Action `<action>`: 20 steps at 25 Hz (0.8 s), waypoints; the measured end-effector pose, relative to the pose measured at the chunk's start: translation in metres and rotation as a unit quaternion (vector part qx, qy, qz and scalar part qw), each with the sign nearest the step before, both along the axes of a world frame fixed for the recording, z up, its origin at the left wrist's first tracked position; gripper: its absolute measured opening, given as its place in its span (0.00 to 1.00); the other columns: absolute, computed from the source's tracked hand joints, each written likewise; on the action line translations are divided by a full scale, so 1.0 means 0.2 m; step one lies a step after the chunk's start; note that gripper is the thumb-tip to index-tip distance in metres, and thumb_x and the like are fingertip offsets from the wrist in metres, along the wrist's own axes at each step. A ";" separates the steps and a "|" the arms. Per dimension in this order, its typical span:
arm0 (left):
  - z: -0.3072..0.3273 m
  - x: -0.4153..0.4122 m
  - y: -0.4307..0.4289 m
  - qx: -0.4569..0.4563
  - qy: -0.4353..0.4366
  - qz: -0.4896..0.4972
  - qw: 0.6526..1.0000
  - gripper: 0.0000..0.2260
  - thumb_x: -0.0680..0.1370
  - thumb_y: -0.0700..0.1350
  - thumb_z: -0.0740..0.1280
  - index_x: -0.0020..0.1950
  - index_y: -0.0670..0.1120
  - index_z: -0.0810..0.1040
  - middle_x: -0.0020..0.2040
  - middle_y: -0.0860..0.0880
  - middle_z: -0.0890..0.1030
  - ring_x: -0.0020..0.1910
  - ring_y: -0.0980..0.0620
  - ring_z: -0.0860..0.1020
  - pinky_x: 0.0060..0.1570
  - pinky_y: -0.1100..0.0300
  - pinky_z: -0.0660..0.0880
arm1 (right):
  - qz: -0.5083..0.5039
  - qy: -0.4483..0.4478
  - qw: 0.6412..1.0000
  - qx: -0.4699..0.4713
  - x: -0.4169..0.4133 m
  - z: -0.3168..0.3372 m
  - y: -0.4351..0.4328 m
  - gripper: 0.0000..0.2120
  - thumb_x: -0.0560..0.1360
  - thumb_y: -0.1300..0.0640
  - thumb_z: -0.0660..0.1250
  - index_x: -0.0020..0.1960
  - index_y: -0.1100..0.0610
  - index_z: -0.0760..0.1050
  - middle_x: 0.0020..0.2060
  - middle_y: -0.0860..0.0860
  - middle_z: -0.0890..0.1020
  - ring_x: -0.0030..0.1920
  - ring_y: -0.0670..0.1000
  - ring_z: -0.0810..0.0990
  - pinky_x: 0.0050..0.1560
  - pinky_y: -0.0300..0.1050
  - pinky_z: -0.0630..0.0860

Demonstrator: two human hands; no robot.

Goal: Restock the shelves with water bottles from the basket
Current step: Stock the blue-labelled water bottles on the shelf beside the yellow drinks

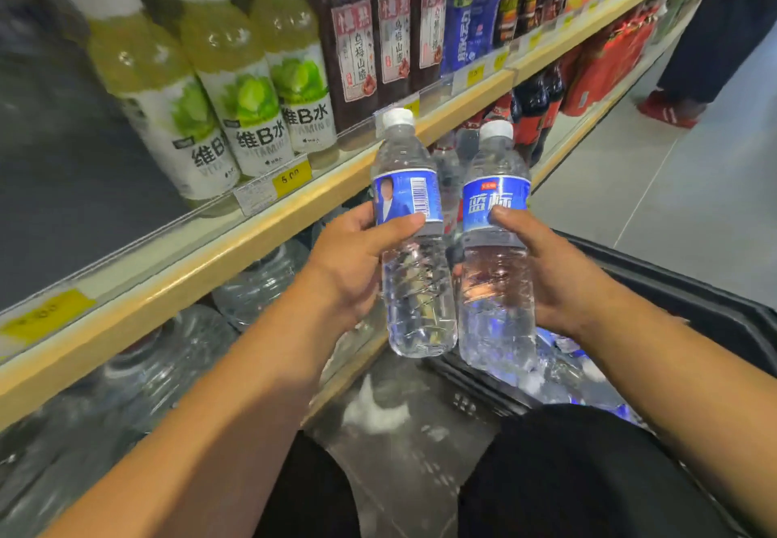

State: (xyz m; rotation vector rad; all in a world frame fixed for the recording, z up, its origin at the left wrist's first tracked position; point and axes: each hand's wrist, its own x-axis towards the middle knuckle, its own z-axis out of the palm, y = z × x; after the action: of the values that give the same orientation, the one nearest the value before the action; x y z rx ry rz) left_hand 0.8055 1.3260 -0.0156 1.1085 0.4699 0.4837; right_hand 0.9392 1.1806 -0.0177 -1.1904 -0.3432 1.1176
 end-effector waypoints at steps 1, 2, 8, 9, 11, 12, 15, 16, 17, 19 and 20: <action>0.04 -0.08 0.00 0.004 -0.009 0.008 1.000 0.21 0.66 0.39 0.72 0.58 0.37 0.79 0.48 0.41 0.84 0.41 0.47 0.83 0.44 0.56 0.79 | 0.007 -0.004 1.000 0.009 -0.07 0.05 0.03 0.29 0.66 0.48 0.72 0.65 0.58 0.74 0.51 0.59 0.81 0.43 0.56 0.81 0.46 0.51 0.79; 0.08 -0.16 0.01 0.008 -0.017 0.015 1.000 0.22 0.66 0.39 0.72 0.59 0.37 0.78 0.49 0.40 0.84 0.42 0.47 0.83 0.45 0.56 0.80 | 0.017 -0.006 1.000 0.023 -0.14 0.09 0.06 0.32 0.65 0.48 0.74 0.66 0.58 0.73 0.52 0.59 0.81 0.44 0.57 0.81 0.45 0.51 0.79; 0.33 -0.67 0.02 0.118 -0.015 0.079 0.990 0.17 0.69 0.35 0.73 0.57 0.40 0.80 0.50 0.43 0.85 0.46 0.49 0.83 0.48 0.57 0.79 | 0.065 -0.042 0.993 0.087 -0.61 0.23 0.24 0.23 0.74 0.51 0.67 0.67 0.55 0.72 0.59 0.60 0.80 0.58 0.63 0.80 0.60 0.64 0.74; 0.36 -0.75 0.03 0.142 -0.010 0.094 0.985 0.16 0.70 0.34 0.72 0.57 0.42 0.81 0.50 0.44 0.85 0.48 0.49 0.83 0.50 0.57 0.79 | 0.076 -0.041 0.992 0.088 -0.68 0.24 0.27 0.24 0.74 0.50 0.67 0.68 0.55 0.72 0.59 0.59 0.81 0.59 0.63 0.79 0.60 0.66 0.73; 0.40 -0.90 0.04 0.174 0.000 0.129 0.976 0.15 0.71 0.34 0.72 0.56 0.43 0.81 0.51 0.46 0.85 0.49 0.50 0.83 0.52 0.58 0.79 | 0.090 -0.048 0.991 0.086 -0.82 0.28 0.33 0.25 0.72 0.49 0.66 0.67 0.55 0.72 0.59 0.59 0.81 0.60 0.63 0.79 0.61 0.65 0.74; 0.41 -0.96 0.04 0.185 0.001 0.147 0.972 0.15 0.71 0.34 0.72 0.56 0.43 0.82 0.50 0.46 0.85 0.49 0.50 0.83 0.52 0.58 0.79 | 0.093 -0.055 0.990 0.087 -0.88 0.30 0.35 0.24 0.72 0.49 0.66 0.66 0.56 0.73 0.58 0.59 0.82 0.59 0.63 0.80 0.61 0.64 0.74; 0.45 -1.14 0.08 0.211 0.010 0.201 0.957 0.14 0.71 0.35 0.73 0.56 0.45 0.82 0.49 0.48 0.86 0.50 0.50 0.84 0.53 0.57 0.79 | 0.123 -0.071 0.986 0.090 -1.04 0.33 0.46 0.24 0.69 0.53 0.73 0.63 0.55 0.75 0.56 0.58 0.82 0.58 0.61 0.80 0.63 0.64 0.72; 0.46 -1.19 0.10 0.212 0.010 0.218 0.953 0.14 0.71 0.35 0.73 0.56 0.45 0.82 0.49 0.48 0.86 0.50 0.49 0.84 0.53 0.56 0.78 | 0.135 -0.080 0.984 0.088 -1.09 0.34 0.49 0.25 0.67 0.55 0.75 0.63 0.55 0.75 0.56 0.59 0.82 0.57 0.61 0.80 0.63 0.65 0.71; 0.47 -1.23 0.11 0.210 0.008 0.234 0.949 0.14 0.71 0.36 0.73 0.56 0.45 0.82 0.49 0.48 0.86 0.50 0.49 0.84 0.53 0.55 0.78 | 0.147 -0.092 0.981 0.086 -1.12 0.36 0.52 0.25 0.65 0.57 0.74 0.62 0.55 0.75 0.56 0.59 0.82 0.56 0.61 0.80 0.62 0.65 0.70; 0.50 -1.30 0.15 0.208 0.004 0.267 0.941 0.13 0.72 0.36 0.73 0.55 0.45 0.82 0.49 0.47 0.86 0.49 0.49 0.84 0.52 0.56 0.79 | 0.174 -0.128 0.972 0.089 -1.17 0.40 0.59 0.26 0.63 0.59 0.74 0.61 0.54 0.76 0.55 0.58 0.83 0.54 0.60 0.81 0.61 0.65 0.72; 0.51 -1.33 0.17 0.210 0.001 0.281 0.937 0.13 0.72 0.36 0.73 0.55 0.45 0.82 0.49 0.48 0.86 0.49 0.50 0.84 0.50 0.58 0.79 | 0.184 -0.149 0.967 0.098 -1.18 0.43 0.63 0.26 0.63 0.60 0.75 0.60 0.53 0.76 0.54 0.57 0.83 0.55 0.59 0.82 0.60 0.62 0.73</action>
State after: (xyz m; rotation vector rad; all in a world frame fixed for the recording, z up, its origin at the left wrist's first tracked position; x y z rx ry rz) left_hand 0.5397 1.3592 0.0864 1.3807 0.7112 1.1249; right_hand 0.7028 1.3060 0.0675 -1.1453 -0.9159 1.1871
